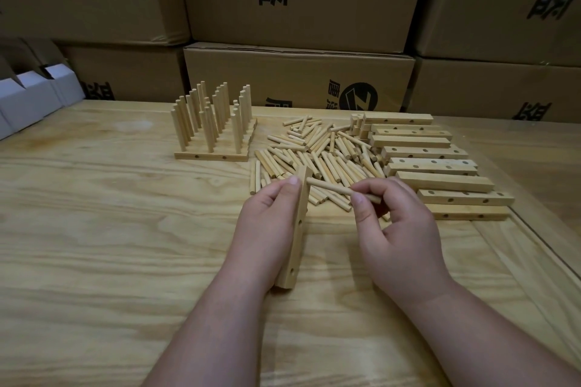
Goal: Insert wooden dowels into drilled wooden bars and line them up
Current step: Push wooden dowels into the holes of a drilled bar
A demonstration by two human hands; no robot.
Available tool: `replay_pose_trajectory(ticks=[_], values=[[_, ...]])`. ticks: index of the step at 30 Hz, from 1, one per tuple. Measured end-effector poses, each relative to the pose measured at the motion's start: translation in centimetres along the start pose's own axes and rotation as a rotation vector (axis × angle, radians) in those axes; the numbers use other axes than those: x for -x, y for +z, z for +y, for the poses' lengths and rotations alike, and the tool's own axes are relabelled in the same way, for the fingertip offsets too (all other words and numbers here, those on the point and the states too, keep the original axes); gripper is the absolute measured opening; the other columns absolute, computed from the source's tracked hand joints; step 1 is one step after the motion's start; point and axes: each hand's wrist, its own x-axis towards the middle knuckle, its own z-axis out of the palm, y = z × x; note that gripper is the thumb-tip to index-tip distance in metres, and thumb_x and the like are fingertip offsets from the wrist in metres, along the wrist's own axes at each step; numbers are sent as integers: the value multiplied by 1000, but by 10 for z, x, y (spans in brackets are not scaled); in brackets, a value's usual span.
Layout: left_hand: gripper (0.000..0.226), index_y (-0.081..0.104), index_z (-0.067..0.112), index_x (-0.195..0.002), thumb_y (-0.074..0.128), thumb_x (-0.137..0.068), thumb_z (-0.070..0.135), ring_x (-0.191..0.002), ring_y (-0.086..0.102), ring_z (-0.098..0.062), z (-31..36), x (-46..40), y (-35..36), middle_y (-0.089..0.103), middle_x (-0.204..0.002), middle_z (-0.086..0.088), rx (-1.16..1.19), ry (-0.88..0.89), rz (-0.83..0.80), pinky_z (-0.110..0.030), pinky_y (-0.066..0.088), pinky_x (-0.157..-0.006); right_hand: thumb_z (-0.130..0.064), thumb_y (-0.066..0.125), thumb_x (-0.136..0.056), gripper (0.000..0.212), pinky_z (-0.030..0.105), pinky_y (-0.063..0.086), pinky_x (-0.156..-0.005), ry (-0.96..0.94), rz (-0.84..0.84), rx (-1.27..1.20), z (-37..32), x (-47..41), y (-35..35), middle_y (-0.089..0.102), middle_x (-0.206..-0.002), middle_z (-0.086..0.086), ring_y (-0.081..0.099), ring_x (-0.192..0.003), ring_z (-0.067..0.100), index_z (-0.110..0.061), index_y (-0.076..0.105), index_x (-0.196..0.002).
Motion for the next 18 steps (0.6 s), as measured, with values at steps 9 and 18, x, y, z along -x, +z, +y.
replay_pose_trajectory(ticks=[9, 18], values=[[17, 77, 49, -88, 63, -92, 56, -87, 66, 12, -1, 0, -3, 75, -91, 27, 30, -6, -32, -28, 48, -79, -16, 61, -94, 10, 9, 42, -75, -14, 24, -23, 0, -1, 0, 58, -90, -16, 58, -86, 4, -16, 69, -100], [30, 79, 26, -86, 74, -81, 55, -64, 60, -8, -3, -2, -7, 68, -69, 9, 104, -62, -145, -33, 52, -67, -20, 57, -95, 12, 7, 41, -71, 48, 24, -42, 5, -2, -1, 57, -93, -15, 58, -87, 3, -21, 67, -101]])
